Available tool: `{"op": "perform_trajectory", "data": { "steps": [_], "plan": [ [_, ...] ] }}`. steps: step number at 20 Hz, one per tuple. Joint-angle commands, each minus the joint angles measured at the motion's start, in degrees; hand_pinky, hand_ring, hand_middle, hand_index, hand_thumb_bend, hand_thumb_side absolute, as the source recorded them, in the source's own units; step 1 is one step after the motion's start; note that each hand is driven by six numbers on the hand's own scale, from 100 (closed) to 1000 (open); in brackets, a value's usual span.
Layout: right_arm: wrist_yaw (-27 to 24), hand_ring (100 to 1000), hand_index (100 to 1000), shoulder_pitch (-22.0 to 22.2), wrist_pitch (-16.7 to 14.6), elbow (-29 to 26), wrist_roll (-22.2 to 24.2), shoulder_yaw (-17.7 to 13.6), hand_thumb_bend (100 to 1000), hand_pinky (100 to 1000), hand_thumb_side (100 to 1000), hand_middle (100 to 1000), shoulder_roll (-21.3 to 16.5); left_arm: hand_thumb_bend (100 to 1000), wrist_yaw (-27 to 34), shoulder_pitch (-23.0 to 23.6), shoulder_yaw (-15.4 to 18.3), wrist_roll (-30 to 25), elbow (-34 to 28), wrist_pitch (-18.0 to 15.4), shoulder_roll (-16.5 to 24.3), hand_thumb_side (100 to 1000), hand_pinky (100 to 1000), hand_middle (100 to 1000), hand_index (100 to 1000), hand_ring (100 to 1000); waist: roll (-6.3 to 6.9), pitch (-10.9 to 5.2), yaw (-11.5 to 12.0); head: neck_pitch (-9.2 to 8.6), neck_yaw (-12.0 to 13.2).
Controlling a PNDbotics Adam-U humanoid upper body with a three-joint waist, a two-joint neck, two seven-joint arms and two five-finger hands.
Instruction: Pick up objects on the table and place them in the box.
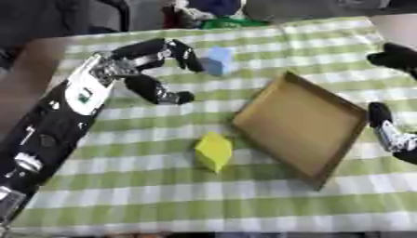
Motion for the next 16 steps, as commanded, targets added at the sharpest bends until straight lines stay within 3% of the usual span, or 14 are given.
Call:
{"op": "perform_trajectory", "data": {
  "steps": [1,10,16],
  "plan": [
    [-0.16,870,1000,-0.72,-0.18,-1.19,0.43,0.05,100,907,484,834,-1.39,413,0.46,-0.62,0.76,-9.63,-0.84,-9.52,0.51,594,683,650,775,709,-0.31,-1.08,0.06,-0.11,-0.13],
    [-0.15,867,1000,-0.75,-0.35,-1.19,1.01,0.35,100,907,481,829,-1.41,422,0.17,0.69,2.06,-8.61,-2.16,-8.92,0.47,588,682,650,775,710,-0.45,-1.01,0.18,-0.2,0.01],
    [-0.2,867,1000,-0.82,-0.31,-1.19,1.1,0.3,100,907,481,827,-1.39,513,-1.39,-0.07,1.08,-9.62,-2.71,-9.66,-0.95,558,699,677,786,731,-0.41,-1.05,0.06,-0.19,-0.39]
  ]
}}
